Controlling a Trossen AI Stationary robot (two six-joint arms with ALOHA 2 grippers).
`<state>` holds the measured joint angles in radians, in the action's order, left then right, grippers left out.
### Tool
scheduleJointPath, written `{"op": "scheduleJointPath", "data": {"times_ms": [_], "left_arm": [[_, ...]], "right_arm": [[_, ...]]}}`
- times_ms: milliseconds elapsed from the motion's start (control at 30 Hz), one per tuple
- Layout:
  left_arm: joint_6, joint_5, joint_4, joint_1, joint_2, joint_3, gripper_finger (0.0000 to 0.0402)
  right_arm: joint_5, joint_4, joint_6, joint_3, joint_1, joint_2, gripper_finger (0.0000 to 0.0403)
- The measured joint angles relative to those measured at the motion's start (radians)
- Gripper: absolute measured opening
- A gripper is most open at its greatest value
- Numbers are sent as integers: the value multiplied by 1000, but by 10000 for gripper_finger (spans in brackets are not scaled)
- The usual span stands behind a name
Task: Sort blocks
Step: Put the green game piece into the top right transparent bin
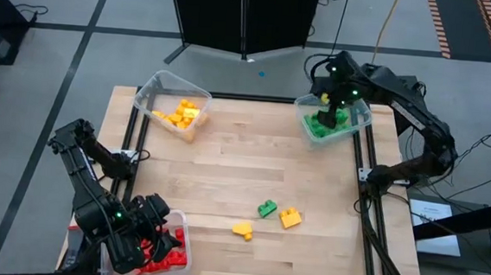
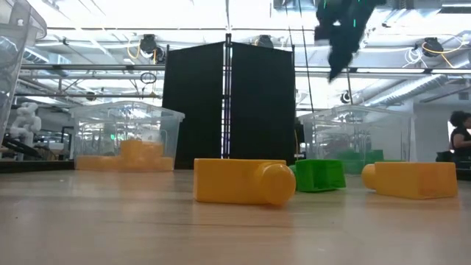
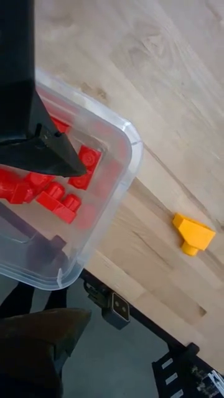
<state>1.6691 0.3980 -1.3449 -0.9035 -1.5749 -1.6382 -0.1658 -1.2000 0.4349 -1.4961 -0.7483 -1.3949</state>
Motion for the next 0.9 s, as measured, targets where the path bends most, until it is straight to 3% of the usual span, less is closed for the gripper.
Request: {"op": "scheduleJointPath", "data": {"times_ms": [100,267,500,733,900], "left_arm": [[0,10,-3,0,0,0,247],[-2,62,-7,0,0,0,247],[-1,111,-7,1,0,0,247],[-114,264,-7,136,1,0,247],[-305,265,62,335,-18,18,247]], "right_arm": [[-129,33,-59,-36,106,45,373],[-128,78,-96,-36,347,62,368],[-115,153,-128,-34,627,-29,368],[-145,93,-246,-100,706,38,368],[-8,19,-322,-174,714,150,368]]}}
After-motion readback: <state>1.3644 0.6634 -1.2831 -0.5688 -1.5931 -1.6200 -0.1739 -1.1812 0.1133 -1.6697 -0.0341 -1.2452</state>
